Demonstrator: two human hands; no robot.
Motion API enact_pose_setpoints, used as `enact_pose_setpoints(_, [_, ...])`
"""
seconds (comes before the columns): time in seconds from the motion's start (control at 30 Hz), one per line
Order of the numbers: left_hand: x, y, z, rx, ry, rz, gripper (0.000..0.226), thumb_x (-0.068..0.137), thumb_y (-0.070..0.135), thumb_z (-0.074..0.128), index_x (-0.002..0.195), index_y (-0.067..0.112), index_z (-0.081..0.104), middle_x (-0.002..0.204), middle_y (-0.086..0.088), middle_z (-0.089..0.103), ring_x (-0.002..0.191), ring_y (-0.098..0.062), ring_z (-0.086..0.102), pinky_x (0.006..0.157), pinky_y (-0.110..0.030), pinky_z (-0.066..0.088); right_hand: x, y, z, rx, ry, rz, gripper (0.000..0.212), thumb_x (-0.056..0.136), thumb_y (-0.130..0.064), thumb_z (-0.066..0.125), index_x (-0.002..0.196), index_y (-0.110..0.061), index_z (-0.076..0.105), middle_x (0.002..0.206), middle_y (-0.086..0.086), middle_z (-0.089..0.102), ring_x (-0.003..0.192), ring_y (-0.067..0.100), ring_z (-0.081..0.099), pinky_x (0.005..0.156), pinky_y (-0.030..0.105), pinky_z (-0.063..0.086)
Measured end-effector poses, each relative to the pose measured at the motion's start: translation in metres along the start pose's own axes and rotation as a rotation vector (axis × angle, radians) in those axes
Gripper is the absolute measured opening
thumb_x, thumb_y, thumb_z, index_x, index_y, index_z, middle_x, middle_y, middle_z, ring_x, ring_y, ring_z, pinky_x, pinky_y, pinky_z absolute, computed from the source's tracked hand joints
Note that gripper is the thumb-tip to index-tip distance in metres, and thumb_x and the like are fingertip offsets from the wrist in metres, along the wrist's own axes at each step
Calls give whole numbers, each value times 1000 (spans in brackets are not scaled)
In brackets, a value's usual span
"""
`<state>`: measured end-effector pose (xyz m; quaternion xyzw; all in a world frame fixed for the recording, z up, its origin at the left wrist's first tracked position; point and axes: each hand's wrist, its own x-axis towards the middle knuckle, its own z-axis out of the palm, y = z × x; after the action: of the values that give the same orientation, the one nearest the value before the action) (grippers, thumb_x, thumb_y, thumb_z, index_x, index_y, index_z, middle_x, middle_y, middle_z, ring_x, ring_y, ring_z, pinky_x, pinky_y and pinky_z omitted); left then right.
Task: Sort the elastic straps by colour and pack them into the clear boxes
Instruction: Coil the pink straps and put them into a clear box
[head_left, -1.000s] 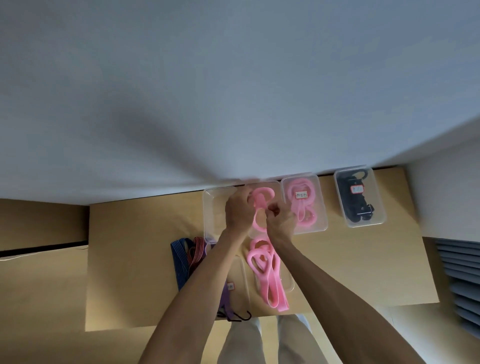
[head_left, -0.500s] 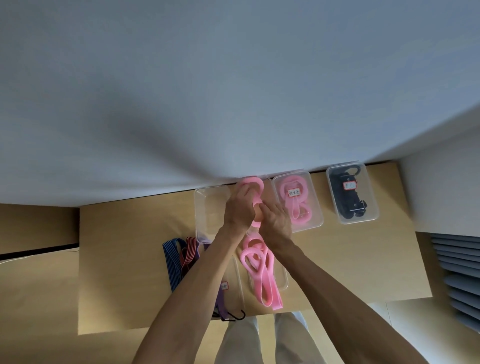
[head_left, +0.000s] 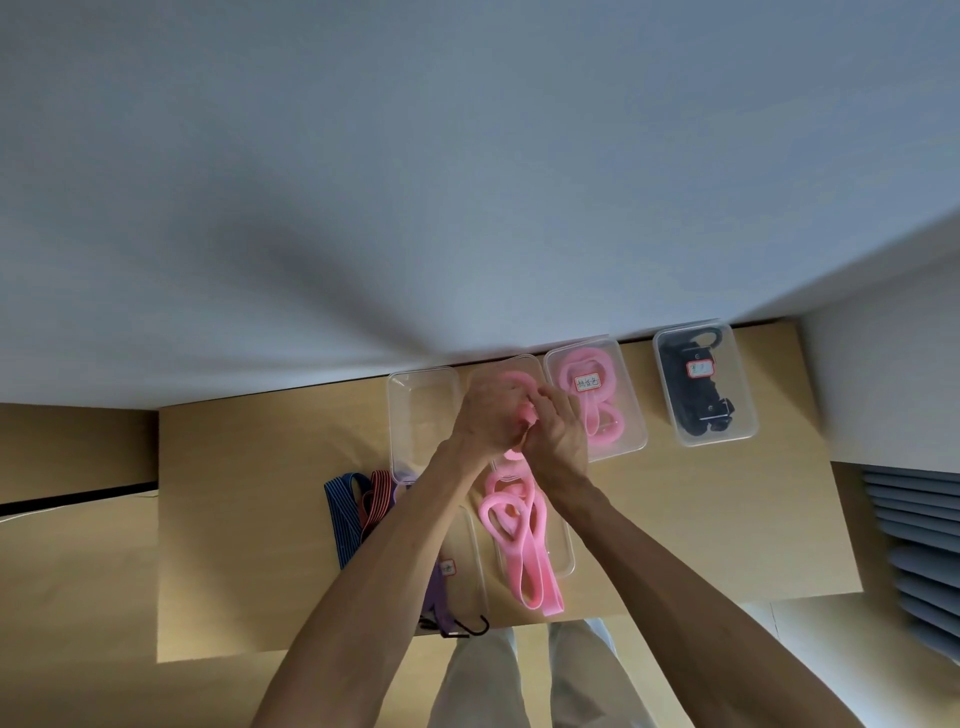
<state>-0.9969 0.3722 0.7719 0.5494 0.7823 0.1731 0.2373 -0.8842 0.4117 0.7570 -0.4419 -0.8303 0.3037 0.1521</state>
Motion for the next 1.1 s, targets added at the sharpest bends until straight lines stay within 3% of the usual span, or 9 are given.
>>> enact_pose_setpoints(0.1, [-3,4,2,-1,-9,0,22,77,2,64,97,2,75,108,-10,74,104,-28,69,86,-38,54,-1,2,-1,-3,-32,11,37,66,15,66,99,-1,73,100,15,69,88,40,61,67,46,55])
enact_pose_setpoints(0.23, [-6,-6,0,-101,58,-120,21,82,12,67,103,12,72,119,1,67,117,-21,57,94,-35,50,-8,6,2,-61,-77,-61,34,70,14,68,99,-3,71,112,11,68,97,37,62,73,42,55])
enact_pose_setpoints(0.4, [-17,-12,-1,69,216,-124,21,78,-2,68,97,6,74,108,-11,71,92,-36,67,71,-40,58,-17,16,5,-158,-86,-146,45,62,17,72,103,-2,72,125,14,67,118,37,62,93,46,51])
enact_pose_setpoints(0.47, [-22,-13,3,92,247,-95,20,78,-2,69,95,4,74,108,-12,71,96,-33,67,75,-37,59,-18,16,5,-166,-78,-170,50,57,20,74,103,0,74,124,18,68,121,39,61,96,51,52])
enact_pose_setpoints(0.63, [-31,-13,13,164,82,-162,31,82,-2,64,113,3,68,126,-11,64,116,-29,62,97,-38,47,-18,12,4,-215,-132,-147,53,61,21,67,109,-1,71,133,19,62,131,40,53,104,56,45])
enact_pose_setpoints(0.8, [-29,-19,13,321,10,-136,36,90,16,50,123,15,63,135,0,58,134,-21,47,113,-45,25,-25,11,4,-304,-324,-86,54,74,15,59,121,-9,67,158,15,35,151,35,20,120,53,14])
enact_pose_setpoints(0.87, [-31,-18,10,307,55,-94,34,87,9,52,117,12,67,132,-4,61,129,-26,52,107,-43,34,-26,7,2,-297,-302,-80,51,71,14,64,116,-8,68,154,16,42,149,36,26,118,56,20])
enact_pose_setpoints(1.0, [-47,-14,5,151,297,-133,21,83,6,60,99,6,73,107,-11,71,92,-32,66,75,-38,56,-29,0,-2,-252,-233,-154,48,60,18,68,103,-2,71,139,20,58,136,41,47,108,60,39])
enact_pose_setpoints(1.1, [-66,-6,7,67,247,-168,31,72,6,79,103,9,75,98,-7,72,82,-27,67,62,-35,58,-35,-1,-12,-176,-173,-212,55,54,22,64,104,1,72,120,22,68,112,43,65,88,52,56])
